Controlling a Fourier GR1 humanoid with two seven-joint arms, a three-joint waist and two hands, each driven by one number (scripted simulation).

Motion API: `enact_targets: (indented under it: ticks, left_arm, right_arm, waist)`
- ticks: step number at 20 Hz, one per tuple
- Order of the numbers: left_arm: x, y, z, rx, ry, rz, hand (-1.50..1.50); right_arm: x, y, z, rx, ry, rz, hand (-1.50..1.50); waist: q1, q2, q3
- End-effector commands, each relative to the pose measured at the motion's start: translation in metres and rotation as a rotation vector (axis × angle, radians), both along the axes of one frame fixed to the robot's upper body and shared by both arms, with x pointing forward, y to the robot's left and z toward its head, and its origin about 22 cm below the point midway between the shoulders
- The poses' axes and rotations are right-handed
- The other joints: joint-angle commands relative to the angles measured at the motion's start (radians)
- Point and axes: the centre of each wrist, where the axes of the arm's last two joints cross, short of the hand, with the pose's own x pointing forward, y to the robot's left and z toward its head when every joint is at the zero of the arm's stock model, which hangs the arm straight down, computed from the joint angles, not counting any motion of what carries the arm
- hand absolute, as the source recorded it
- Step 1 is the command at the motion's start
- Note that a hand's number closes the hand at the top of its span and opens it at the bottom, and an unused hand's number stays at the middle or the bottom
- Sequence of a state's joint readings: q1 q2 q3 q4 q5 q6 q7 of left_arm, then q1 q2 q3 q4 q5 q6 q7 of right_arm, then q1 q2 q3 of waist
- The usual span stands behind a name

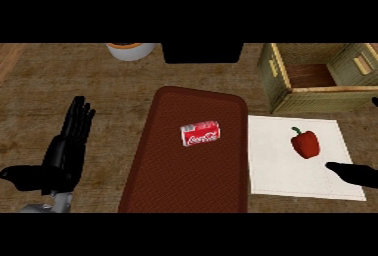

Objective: Pick the bell pepper from the placemat and place it in the basket

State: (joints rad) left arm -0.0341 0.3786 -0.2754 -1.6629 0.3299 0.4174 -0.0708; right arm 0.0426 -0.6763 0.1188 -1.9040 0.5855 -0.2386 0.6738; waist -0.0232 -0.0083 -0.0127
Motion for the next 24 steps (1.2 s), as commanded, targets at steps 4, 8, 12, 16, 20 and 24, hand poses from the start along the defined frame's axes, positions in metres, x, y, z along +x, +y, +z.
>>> enact_targets:
  ticks: [4,8,12,16,20,24]
  left_arm:
    - [0.001,-0.009,0.005,-0.007,-0.011,-0.035,0.00]
    - [0.001,-0.009,-0.001,-0.025,-0.012,-0.033,0.00]
    - [0.013,-0.015,0.012,0.002,-0.013,-0.034,0.00]
    - [-0.002,-0.010,-0.010,-0.015,0.001,-0.049,0.00]
    - [0.002,-0.012,-0.008,0.003,0.004,-0.033,0.00]
    - [0.002,-0.006,-0.005,-0.013,-0.012,-0.027,0.00]
  right_arm:
    - [-0.011,0.036,0.071,-0.084,0.326,0.010,-1.50]
    - [-0.012,0.062,0.098,-0.024,0.378,0.027,-1.50]
    - [0.006,0.062,0.106,-0.020,0.405,-0.024,-1.50]
    - [0.009,0.064,0.097,-0.072,0.445,-0.077,-1.50]
    - [0.017,0.053,0.081,-0.087,0.486,-0.100,-1.50]
    - [0.016,0.053,0.065,-0.051,0.480,-0.088,-1.50]
  waist:
    - [0.028,0.005,0.006]
    - [0.035,0.008,0.009]
    - [0.032,0.009,0.010]
    - [0.034,0.008,0.009]
    - [0.025,0.008,0.011]
    - [0.024,0.007,0.012]
